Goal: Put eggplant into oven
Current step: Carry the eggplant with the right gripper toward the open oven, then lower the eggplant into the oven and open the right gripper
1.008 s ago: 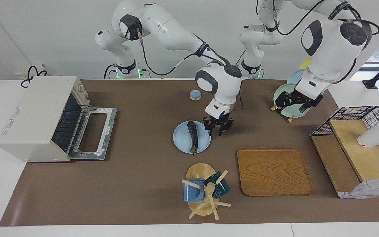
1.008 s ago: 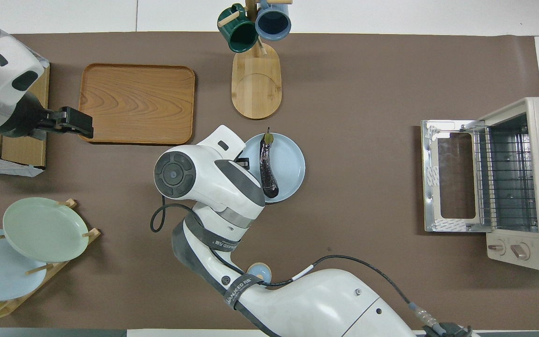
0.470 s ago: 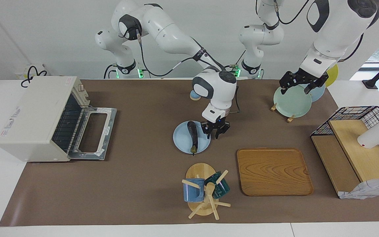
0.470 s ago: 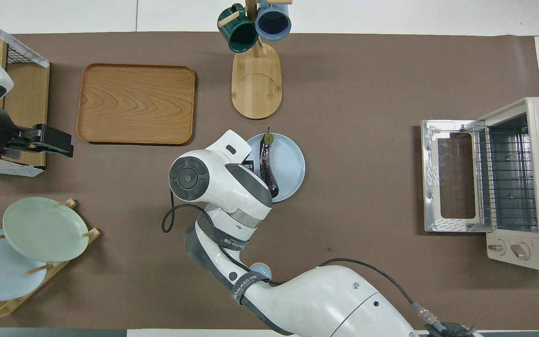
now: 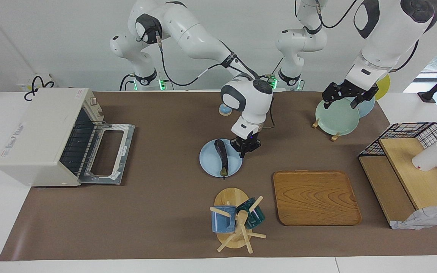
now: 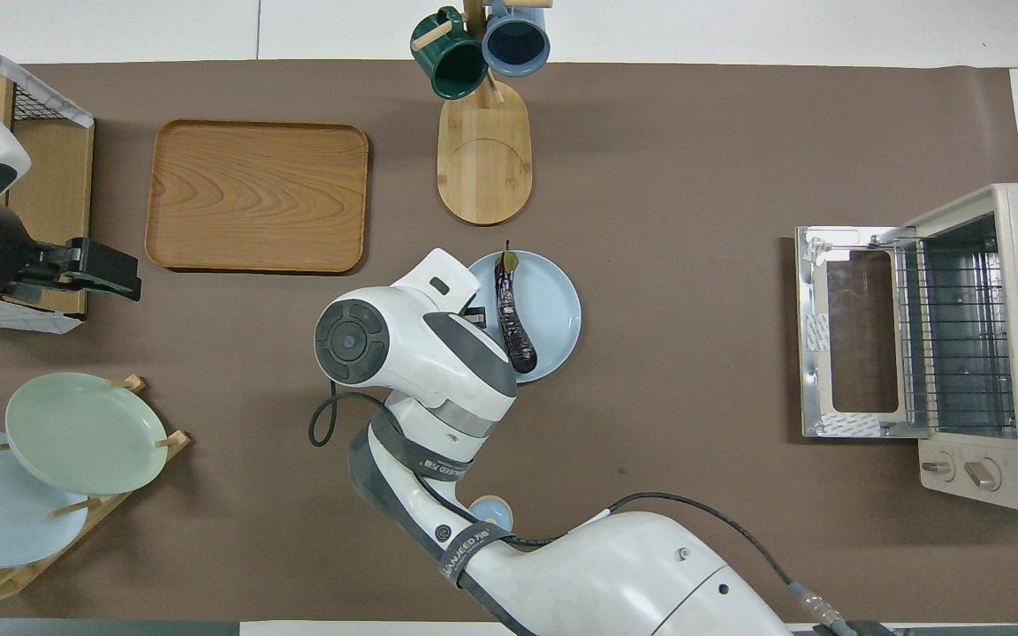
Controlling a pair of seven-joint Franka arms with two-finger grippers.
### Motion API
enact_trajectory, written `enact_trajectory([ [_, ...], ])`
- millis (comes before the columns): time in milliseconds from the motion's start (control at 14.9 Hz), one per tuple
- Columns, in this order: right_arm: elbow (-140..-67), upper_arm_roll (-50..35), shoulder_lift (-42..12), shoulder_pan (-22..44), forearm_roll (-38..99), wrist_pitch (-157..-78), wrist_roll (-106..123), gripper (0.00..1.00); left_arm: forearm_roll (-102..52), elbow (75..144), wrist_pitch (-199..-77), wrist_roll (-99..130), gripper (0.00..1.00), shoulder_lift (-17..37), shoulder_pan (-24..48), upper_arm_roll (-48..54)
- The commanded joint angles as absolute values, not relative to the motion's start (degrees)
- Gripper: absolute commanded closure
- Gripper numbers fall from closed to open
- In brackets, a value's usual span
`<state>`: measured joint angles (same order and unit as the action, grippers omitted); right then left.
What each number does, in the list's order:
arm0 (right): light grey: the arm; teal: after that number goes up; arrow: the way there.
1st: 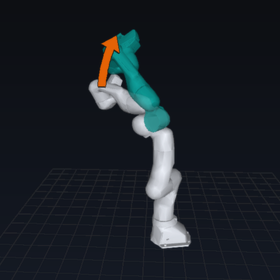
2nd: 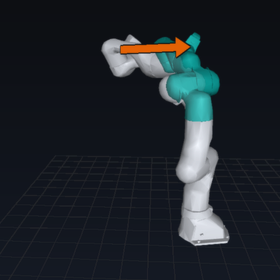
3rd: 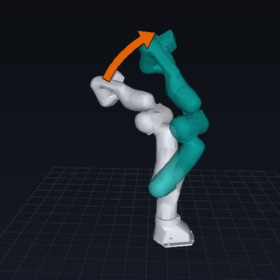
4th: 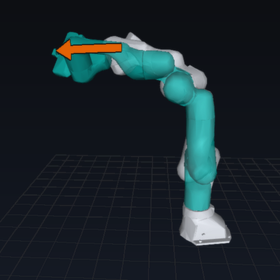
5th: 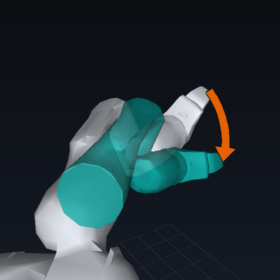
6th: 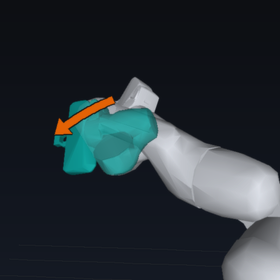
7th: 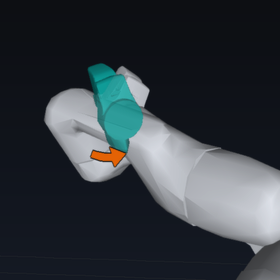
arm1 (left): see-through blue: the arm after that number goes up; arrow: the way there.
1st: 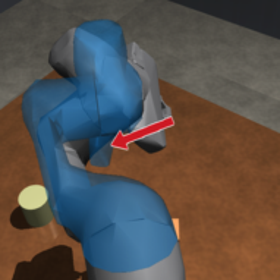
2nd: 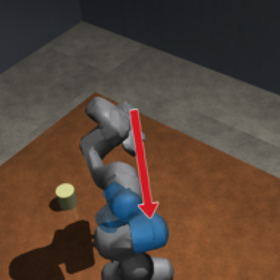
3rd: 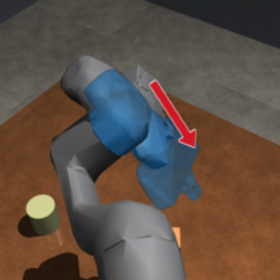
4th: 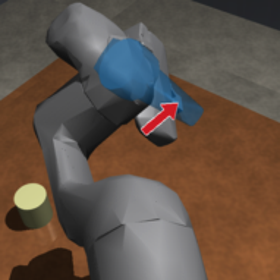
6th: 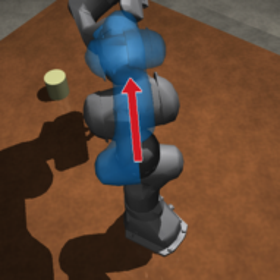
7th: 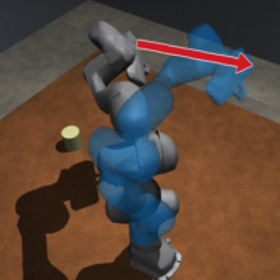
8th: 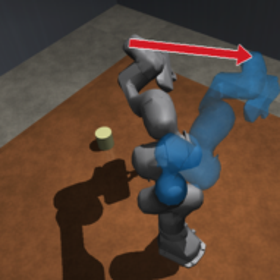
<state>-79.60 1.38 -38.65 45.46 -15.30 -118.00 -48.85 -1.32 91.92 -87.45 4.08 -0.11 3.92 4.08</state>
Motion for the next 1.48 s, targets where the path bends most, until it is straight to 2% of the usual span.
enact_trajectory([
  [0, -80.9, 1.1, -33.9, 44.6, -18.6, -110.2, -46.4, 1.00, -0.4, 89.6, -84.9, 3.5, 0.00, -0.1, 3.2, 4.7],
  [202, -81.8, 1.5, -28.8, 41.9, -18.6, -101.3, -46.3, 1.00, -0.4, 89.8, -85.2, 3.5, 0.00, -0.2, 3.3, 4.7],
  [269, -83.2, 1.6, -26.7, 39.9, -18.6, -100.5, -46.5, 1.00, -0.6, 89.8, -85.5, 3.5, 0.00, -0.1, 3.2, 4.7],
  [538, -96.6, 1.4, -15.2, 27.7, -18.0, -102.6, -45.5, 1.00, -0.8, 89.9, -85.6, 3.5, 0.00, -0.2, 3.0, 4.7],
  [672, -104.4, 1.4, -8.7, 21.6, -17.9, -106.5, -39.1, 1.00, -0.8, 89.9, -85.7, 3.5, 0.00, -0.4, 2.8, 4.6],
  [806, -109.5, 1.3, -4.7, 14.7, -17.7, -108.7, -32.8, 1.00, -0.7, 90.5, -87.0, 3.9, 0.00, -0.3, 2.8, 4.5],
  [1142, -114.0, 1.4, -1.3, 5.0, -14.8, -109.2, -22.7, 1.00, -0.7, 92.0, -87.7, 4.0, 0.00, -0.8, 2.7, 4.3],
  [1411, -118.9, 1.4, -0.1, -0.9, -14.7, -115.3, -15.7, 1.00, -0.7, 92.0, -88.0, 4.0, 0.00, -0.8, 2.8, 4.3],
])
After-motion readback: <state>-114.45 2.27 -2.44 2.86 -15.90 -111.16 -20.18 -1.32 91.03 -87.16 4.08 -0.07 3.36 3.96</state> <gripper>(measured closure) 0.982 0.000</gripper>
